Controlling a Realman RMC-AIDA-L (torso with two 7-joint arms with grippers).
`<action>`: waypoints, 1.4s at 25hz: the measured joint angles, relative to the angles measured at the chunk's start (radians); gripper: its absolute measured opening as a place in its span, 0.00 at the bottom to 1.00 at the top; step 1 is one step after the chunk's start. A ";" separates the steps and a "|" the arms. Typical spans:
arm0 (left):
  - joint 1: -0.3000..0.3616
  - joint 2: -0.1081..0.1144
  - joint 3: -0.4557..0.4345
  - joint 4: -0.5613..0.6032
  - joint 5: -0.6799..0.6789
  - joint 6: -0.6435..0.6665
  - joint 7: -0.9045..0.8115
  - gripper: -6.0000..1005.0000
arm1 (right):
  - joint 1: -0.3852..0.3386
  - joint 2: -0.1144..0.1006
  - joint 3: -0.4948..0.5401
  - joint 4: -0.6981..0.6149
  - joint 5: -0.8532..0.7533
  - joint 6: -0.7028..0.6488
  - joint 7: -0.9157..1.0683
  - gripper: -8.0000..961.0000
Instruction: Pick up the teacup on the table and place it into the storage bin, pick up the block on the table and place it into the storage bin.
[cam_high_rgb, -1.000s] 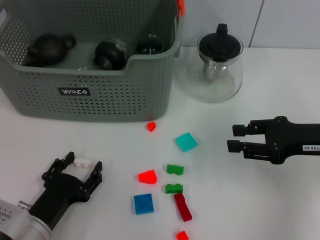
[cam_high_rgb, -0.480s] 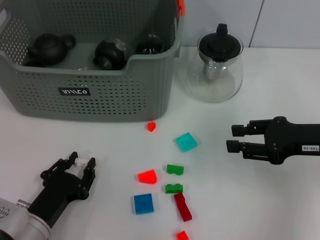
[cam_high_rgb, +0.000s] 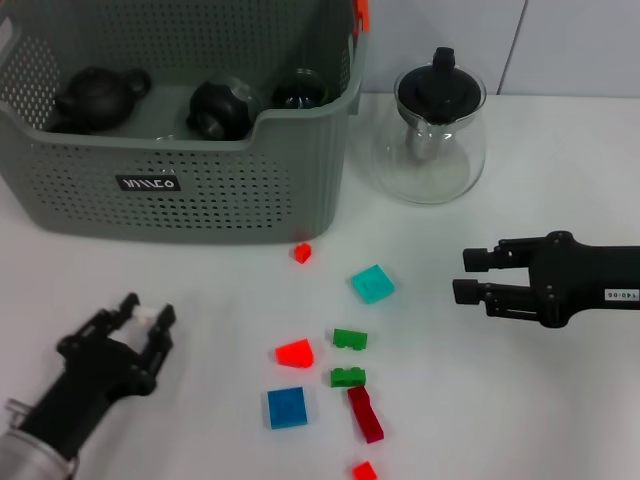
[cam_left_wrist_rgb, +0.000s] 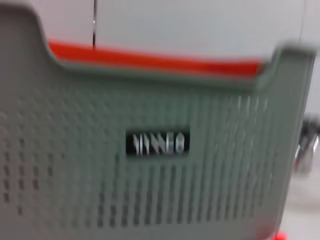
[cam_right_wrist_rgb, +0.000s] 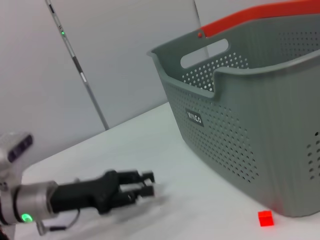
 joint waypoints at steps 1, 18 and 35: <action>-0.002 0.000 0.020 0.046 0.001 0.050 -0.068 0.43 | -0.001 0.000 0.000 0.000 0.001 0.000 0.000 0.54; -0.410 0.197 0.080 0.488 -0.101 0.487 -1.153 0.45 | 0.008 0.005 -0.002 0.000 0.002 0.004 -0.005 0.55; -0.505 0.130 0.862 0.829 -0.032 -0.291 -1.589 0.48 | 0.009 0.005 -0.001 0.000 0.001 0.006 -0.007 0.55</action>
